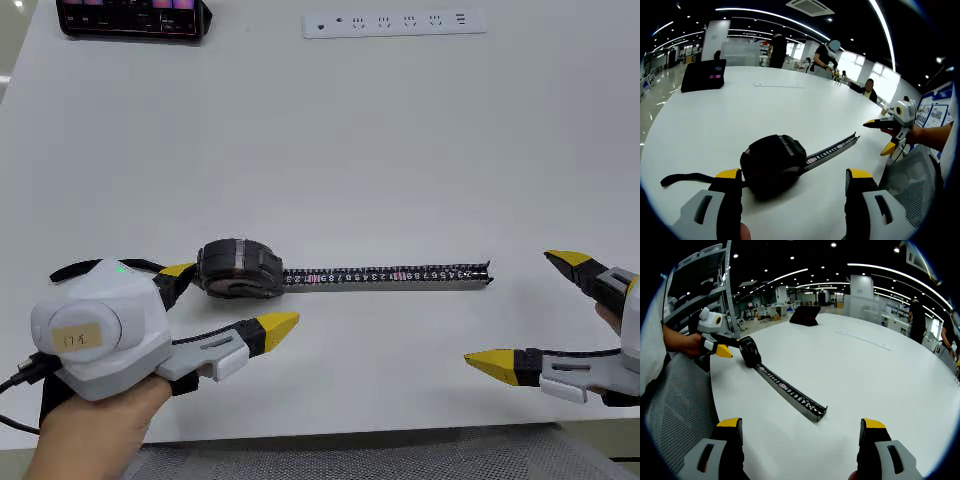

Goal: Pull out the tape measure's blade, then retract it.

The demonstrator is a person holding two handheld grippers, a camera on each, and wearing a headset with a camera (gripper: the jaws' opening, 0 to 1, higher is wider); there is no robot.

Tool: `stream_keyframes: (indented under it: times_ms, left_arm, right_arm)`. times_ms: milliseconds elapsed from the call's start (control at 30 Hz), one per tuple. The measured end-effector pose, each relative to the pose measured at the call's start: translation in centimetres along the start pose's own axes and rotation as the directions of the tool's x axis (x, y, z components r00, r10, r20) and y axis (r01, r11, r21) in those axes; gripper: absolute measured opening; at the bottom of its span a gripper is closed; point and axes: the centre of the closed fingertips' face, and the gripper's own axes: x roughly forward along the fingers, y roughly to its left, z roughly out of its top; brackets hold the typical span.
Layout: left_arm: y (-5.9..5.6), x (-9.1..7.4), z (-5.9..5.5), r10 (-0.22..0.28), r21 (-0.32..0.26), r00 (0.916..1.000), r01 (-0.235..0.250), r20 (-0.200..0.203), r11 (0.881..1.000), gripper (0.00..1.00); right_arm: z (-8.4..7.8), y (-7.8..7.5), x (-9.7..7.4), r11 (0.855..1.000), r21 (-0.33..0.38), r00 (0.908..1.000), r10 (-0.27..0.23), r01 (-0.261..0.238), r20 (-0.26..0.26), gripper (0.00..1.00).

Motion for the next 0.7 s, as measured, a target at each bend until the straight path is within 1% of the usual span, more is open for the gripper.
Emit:
stream_keyframes:
  times_ms: [133, 200, 300, 367, 400, 467, 500, 533, 567, 633, 700]
  left_arm:
    - [0.03, 0.08, 0.01, 0.005, -0.003, 1.0, -0.005, -0.002, 1.0, 0.82]
    - [0.05, 0.11, 0.04, 0.009, -0.015, 1.0, -0.009, 0.001, 1.0, 0.82]
    - [-0.08, 0.29, 0.13, 0.028, -0.028, 0.9996, -0.028, 0.0, 0.999, 0.83]
    - [-0.08, 0.35, 0.16, 0.033, -0.036, 0.9995, -0.033, 0.004, 0.999, 0.85]
    - [0.12, 0.38, 0.13, 0.049, -0.037, 0.9988, -0.048, 0.002, 0.998, 0.84]
    - [0.16, 0.53, 0.0, 0.059, -0.049, 0.9983, -0.059, -0.005, 0.997, 0.84]
    - [0.26, 0.55, -0.08, 0.071, -0.059, 0.9974, -0.072, -0.009, 0.996, 0.83]
    - [0.29, 0.56, -0.08, 0.079, -0.076, 0.9968, -0.08, -0.006, 0.994, 0.82]
    - [0.1, 0.67, -0.01, 0.075, -0.096, 0.9972, -0.075, 0.003, 0.993, 0.84]
    - [0.4, 0.68, -0.06, 0.098, -0.093, 0.9952, -0.097, 0.002, 0.991, 0.82]
    - [0.47, 0.8, 0.04, 0.106, -0.113, 0.9943, -0.104, 0.012, 0.988, 0.81]
  right_arm:
    - [-0.02, -0.22, -0.02, 1.0, -0.002, 1.0, 0.001, -0.001, 0.001, 0.94]
    - [-0.05, -0.28, -0.02, 1.0, -0.006, 1.0, 0.002, -0.002, -0.004, 0.93]
    - [0.0, -0.63, -0.04, 1.0, -0.002, 0.9999, 0.011, -0.011, -0.009, 0.89]
    - [0.16, -0.7, -0.07, 1.0, 0.001, 0.9997, 0.022, -0.022, -0.007, 0.85]
    - [0.22, -0.83, -0.03, 1.0, -0.009, 0.9997, 0.025, -0.025, -0.01, 0.84]
    - [0.31, -0.94, 0.03, 0.999, -0.025, 0.9992, 0.035, -0.036, -0.019, 0.8]
    - [0.39, -1.0, 0.05, 0.999, -0.03, 0.9991, 0.038, -0.039, -0.02, 0.78]
    - [0.46, -1.01, 0.08, 0.998, -0.033, 0.9987, 0.047, -0.048, -0.019, 0.75]
    - [0.57, -0.9, 0.12, 0.997, -0.034, 0.9975, 0.068, -0.069, -0.02, 0.7]
    - [0.55, -1.06, 0.24, 0.995, -0.058, 0.9968, 0.073, -0.075, -0.033, 0.64]
    - [0.65, -1.02, 0.37, 0.993, -0.073, 0.9945, 0.094, -0.097, -0.046, 0.6]
